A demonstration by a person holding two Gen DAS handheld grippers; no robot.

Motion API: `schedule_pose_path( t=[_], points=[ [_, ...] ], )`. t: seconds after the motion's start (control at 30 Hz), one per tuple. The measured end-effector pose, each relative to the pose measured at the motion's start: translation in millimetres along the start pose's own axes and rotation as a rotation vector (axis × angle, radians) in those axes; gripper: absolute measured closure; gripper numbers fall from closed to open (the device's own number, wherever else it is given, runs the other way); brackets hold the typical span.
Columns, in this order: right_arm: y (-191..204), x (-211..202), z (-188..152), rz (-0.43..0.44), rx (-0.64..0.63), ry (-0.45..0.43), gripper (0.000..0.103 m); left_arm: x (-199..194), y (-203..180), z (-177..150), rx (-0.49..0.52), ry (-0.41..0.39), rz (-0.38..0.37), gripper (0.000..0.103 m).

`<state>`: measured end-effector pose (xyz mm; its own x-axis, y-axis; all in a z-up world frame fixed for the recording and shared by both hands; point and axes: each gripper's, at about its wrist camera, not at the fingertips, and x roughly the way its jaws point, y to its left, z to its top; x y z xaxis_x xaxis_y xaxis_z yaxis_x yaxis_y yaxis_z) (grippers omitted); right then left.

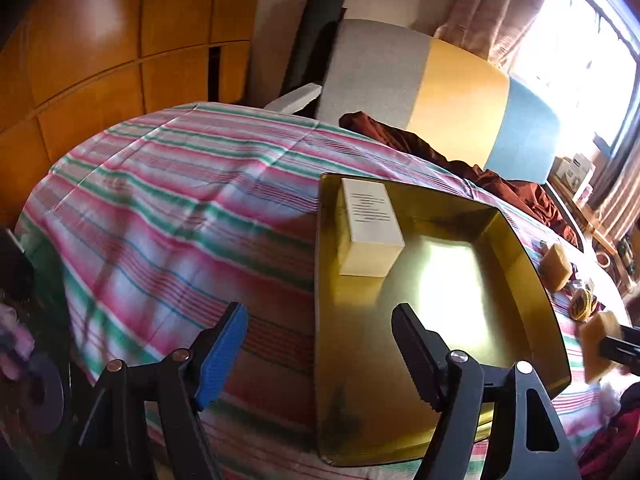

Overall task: Organize objects
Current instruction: 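Lower the yellow sponge into the gold tray and open the right gripper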

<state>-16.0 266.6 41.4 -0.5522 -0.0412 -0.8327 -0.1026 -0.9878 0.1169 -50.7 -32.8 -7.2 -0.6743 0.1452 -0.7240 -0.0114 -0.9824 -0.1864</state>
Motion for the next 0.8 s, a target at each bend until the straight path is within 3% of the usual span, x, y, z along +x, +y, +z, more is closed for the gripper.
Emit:
schedule_pose_path(
  t=[0.2, 0.37, 0.5, 0.57, 0.67, 0.8],
  points=[
    [68, 74, 22, 0.135, -0.057, 0.095, 0.048, -5, 15, -7, -0.037, 0.006, 0.000, 0.026],
    [100, 103, 22, 0.285, -0.048, 0.132, 0.040, -8, 19, -5, -0.038, -0.008, 0.008, 0.024],
    [101, 107, 15, 0.292, -0.045, 0.132, 0.031, -8, 21, -3, -0.047, -0.013, 0.022, 0.023],
    [94, 101, 13, 0.300, -0.023, 0.105, 0.020, -9, 23, -3, -0.051, -0.018, 0.033, 0.020],
    [89, 93, 13, 0.354, -0.007, 0.069, 0.017, -7, 24, -3, -0.057, -0.013, 0.038, 0.020],
    [86, 80, 14, 0.283, -0.018, 0.030, 0.017, -10, 23, -3, -0.057, -0.014, 0.039, 0.020]
  ],
)
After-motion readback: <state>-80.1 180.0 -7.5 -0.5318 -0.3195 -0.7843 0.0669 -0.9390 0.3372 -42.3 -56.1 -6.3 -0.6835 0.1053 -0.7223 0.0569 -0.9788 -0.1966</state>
